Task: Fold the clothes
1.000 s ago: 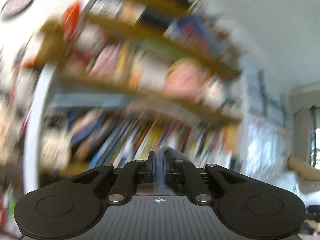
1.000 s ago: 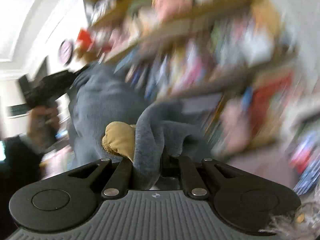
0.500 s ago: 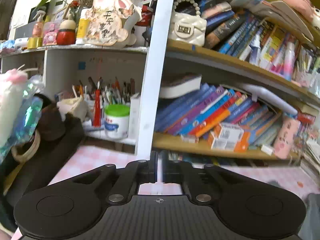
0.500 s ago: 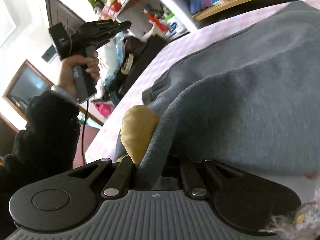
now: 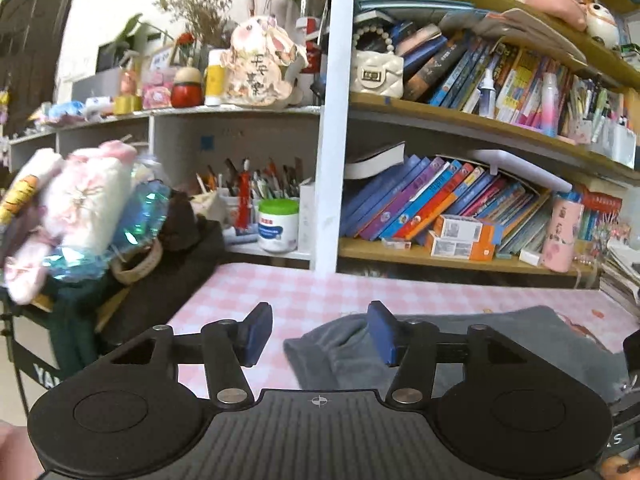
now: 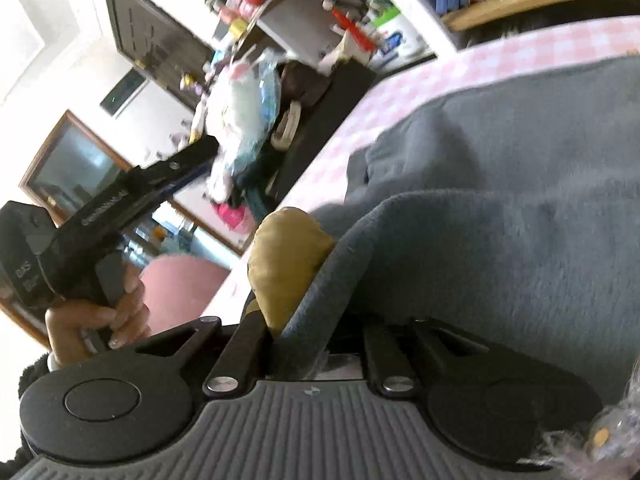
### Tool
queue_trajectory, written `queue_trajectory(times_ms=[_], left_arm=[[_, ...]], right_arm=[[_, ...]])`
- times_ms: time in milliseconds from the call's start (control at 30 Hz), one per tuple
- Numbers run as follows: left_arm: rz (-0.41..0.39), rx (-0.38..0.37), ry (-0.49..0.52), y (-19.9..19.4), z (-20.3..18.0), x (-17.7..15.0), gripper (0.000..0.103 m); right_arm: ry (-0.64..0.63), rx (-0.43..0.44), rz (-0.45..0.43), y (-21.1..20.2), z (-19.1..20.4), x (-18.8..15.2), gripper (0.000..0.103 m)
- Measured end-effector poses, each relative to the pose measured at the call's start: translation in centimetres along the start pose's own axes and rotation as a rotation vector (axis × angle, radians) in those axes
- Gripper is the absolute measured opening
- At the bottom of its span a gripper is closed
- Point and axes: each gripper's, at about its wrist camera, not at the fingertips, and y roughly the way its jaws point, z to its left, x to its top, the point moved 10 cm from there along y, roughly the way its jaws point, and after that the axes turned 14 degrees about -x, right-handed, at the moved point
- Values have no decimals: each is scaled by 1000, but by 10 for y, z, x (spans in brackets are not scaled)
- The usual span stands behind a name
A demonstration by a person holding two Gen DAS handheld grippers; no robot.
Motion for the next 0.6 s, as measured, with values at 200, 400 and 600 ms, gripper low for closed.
queue_trajectory(times_ms=[200, 400, 600], left_arm=[[13, 54, -92, -4, 10, -30, 65], [93, 88, -104, 5, 8, -64, 71], [152, 87, -89, 15, 1, -85, 71]], right_arm=[[-24, 27, 41, -44, -14, -44, 39], [20, -35, -37, -109, -51, -69, 42], [64, -213, -203, -166, -99, -58, 44]])
